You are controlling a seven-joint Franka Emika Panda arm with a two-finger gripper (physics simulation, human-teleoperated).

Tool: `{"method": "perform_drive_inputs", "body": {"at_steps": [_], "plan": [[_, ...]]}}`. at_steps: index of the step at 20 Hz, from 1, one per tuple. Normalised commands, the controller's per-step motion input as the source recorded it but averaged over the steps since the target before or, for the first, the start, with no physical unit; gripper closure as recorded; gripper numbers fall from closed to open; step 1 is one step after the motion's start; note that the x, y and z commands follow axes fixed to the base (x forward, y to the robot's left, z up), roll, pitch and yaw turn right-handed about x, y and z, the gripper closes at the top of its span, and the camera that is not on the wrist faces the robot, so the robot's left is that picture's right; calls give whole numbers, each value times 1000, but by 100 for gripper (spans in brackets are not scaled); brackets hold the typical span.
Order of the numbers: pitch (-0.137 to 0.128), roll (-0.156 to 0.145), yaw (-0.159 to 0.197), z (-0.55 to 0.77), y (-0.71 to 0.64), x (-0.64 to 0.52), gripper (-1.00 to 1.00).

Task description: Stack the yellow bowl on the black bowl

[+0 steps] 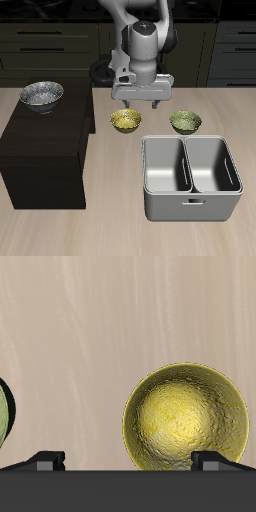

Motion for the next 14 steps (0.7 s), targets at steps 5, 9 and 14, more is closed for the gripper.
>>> {"method": "perform_drive_inputs", "body": {"at_steps": [5,9,14], "plan": [[5,41,17,-109,-9,-3,-100],[4,-5,-8,-60,-42,27,-100],[8,30,11,-183,68,35,-100]]}}
